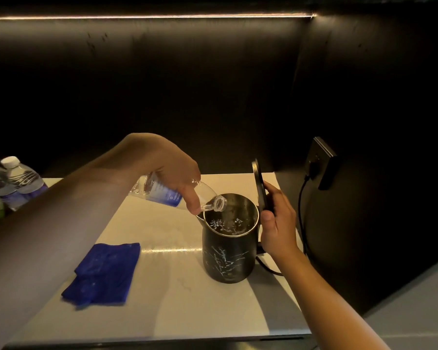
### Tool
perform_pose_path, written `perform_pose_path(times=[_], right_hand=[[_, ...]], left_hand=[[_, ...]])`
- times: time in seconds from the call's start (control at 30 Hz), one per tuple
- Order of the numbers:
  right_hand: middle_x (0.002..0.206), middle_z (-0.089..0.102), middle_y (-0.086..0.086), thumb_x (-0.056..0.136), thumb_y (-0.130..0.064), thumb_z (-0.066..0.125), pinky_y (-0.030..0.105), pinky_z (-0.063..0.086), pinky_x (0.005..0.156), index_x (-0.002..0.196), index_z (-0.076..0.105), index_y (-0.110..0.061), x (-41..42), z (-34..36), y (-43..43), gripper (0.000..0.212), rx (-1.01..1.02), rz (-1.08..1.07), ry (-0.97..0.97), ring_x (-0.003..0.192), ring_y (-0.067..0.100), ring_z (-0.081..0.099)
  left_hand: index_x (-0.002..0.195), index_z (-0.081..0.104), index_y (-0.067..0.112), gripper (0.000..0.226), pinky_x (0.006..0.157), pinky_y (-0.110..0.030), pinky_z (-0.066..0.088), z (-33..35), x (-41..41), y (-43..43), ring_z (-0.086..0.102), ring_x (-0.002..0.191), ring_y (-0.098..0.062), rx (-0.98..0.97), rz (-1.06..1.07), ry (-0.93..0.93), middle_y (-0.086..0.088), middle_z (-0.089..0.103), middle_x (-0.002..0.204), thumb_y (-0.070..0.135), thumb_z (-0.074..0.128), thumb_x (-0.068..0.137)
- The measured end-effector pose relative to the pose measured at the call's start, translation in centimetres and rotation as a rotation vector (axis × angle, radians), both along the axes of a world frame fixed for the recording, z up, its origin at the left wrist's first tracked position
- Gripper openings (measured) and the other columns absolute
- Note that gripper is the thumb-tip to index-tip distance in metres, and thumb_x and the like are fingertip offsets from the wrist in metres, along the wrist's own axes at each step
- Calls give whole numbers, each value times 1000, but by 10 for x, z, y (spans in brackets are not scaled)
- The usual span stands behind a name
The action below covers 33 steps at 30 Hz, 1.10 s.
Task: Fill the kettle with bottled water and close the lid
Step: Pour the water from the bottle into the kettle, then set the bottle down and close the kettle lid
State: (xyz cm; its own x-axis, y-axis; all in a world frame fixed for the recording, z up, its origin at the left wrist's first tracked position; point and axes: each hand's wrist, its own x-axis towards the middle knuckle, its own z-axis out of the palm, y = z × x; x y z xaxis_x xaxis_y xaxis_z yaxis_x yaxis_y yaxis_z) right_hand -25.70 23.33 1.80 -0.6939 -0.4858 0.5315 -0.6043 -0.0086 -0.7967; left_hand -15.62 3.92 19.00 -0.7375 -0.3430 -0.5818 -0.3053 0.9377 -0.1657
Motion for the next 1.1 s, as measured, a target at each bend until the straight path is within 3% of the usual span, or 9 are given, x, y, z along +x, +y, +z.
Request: perform_pose_path(times=[0.17, 0.27, 0.37, 0.5, 0.63, 0.73, 0.83, 0.93, 1.1], right_hand=[[113, 62, 10, 84, -86, 23, 32, 54, 78, 136, 54, -6, -1, -1, 0, 100, -1, 0, 14, 101, 20, 62], [113, 62, 9, 85, -85, 23, 26, 52, 78, 135, 55, -6, 1, 0, 1, 98, 3, 6, 4, 100, 15, 61], [107, 61, 8, 92, -67, 28, 28, 50, 74, 132, 56, -4, 3, 1, 0, 79, 12, -36, 18, 96, 3, 57], [104, 60, 5, 88, -82, 20, 9, 42, 73, 131, 57, -3, 4, 1, 0, 98, -9, -42, 59, 91, -5, 55], [105, 61, 8, 86, -85, 18, 7, 40, 75, 131, 57, -1, 3, 0, -1, 102, -3, -45, 77, 92, 5, 57], [105, 61, 12, 84, -85, 17, 4, 39, 75, 129, 57, 3, 5, 1, -1, 107, 2, -57, 89, 91, 12, 58], [105, 61, 14, 83, -86, 17, 3, 38, 74, 128, 57, 6, 7, 1, -1, 110, 1, -61, 81, 90, -5, 54], [108, 61, 12, 83, -87, 17, 4, 39, 76, 130, 57, 5, 8, 0, -1, 110, -11, -66, 72, 93, -8, 53], [107, 62, 14, 83, -87, 17, 9, 42, 75, 129, 57, 3, 6, -1, -1, 109, -16, -50, 59, 91, 17, 60]], left_hand=[[112, 56, 29, 53, 81, -27, 56, -20, 25, -14, 64, 93, -18, 210, 112, 224, 11, 62, 102, 65, 71, 75], [117, 56, 32, 66, 75, -25, 59, -47, 50, -25, 66, 93, -16, 423, 215, 465, 10, 63, 108, 71, 72, 67], [117, 56, 34, 61, 72, -24, 58, -84, 74, -38, 66, 100, -21, 646, 324, 718, 8, 62, 114, 62, 73, 66], [121, 51, 32, 67, 74, -28, 56, -134, 90, -47, 65, 106, -25, 844, 523, 1062, -1, 60, 122, 56, 72, 62], [136, 41, 27, 68, 78, -27, 51, -174, 90, -50, 55, 116, -26, 832, 697, 1304, -4, 47, 135, 41, 73, 78], [140, 33, 30, 63, 84, -26, 49, -194, 85, -57, 47, 129, -29, 800, 772, 1366, -5, 38, 146, 32, 71, 90], [149, 24, 27, 75, 104, -39, 47, -208, 82, -66, 39, 139, -30, 728, 827, 1337, -6, 29, 157, 34, 70, 90], [151, 22, 29, 80, 115, -50, 40, -215, 83, -77, 34, 145, -32, 731, 874, 1324, -5, 25, 162, 39, 71, 89], [152, 20, 30, 82, 114, -51, 41, -214, 80, -84, 36, 145, -35, 721, 852, 1272, -7, 25, 162, 39, 71, 88]])
